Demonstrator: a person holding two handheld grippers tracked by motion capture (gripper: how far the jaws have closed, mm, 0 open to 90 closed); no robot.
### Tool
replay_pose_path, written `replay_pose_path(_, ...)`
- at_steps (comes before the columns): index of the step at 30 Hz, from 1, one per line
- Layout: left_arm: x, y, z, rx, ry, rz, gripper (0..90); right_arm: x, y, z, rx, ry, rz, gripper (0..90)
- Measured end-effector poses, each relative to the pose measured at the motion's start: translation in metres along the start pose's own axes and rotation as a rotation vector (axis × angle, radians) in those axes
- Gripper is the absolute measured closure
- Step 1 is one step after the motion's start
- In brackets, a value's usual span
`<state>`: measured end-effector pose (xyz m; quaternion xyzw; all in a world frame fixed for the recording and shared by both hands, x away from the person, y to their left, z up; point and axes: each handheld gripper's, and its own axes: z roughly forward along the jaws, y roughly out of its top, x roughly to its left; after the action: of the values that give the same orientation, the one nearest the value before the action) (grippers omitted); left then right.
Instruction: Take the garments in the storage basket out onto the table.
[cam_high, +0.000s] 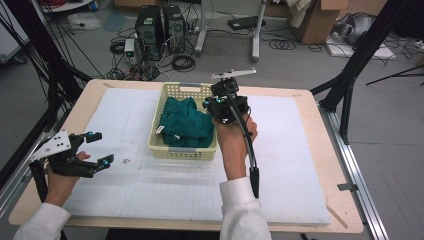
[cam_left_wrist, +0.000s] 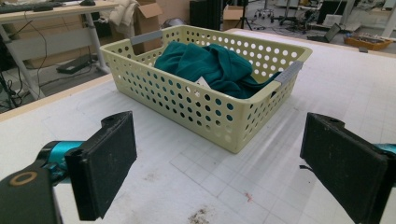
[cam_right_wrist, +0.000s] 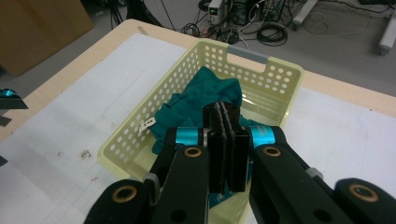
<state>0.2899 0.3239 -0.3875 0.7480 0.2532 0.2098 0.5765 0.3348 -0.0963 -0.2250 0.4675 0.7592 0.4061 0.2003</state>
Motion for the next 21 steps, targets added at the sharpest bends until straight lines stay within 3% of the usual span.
replay_pose_path(7, 0.0, 0.0, 0.0, -0.002, 0.0, -0.003, 11.0, -0.002, 0.002, 0.005, 0.001, 0.011, 0.008, 88.9)
replay_pose_path(21, 0.001, 0.0, 0.001, -0.006, -0.003, -0.007, 11.0, -0.006, 0.021, 0.034, 0.017, 0.038, 0.007, 84.5)
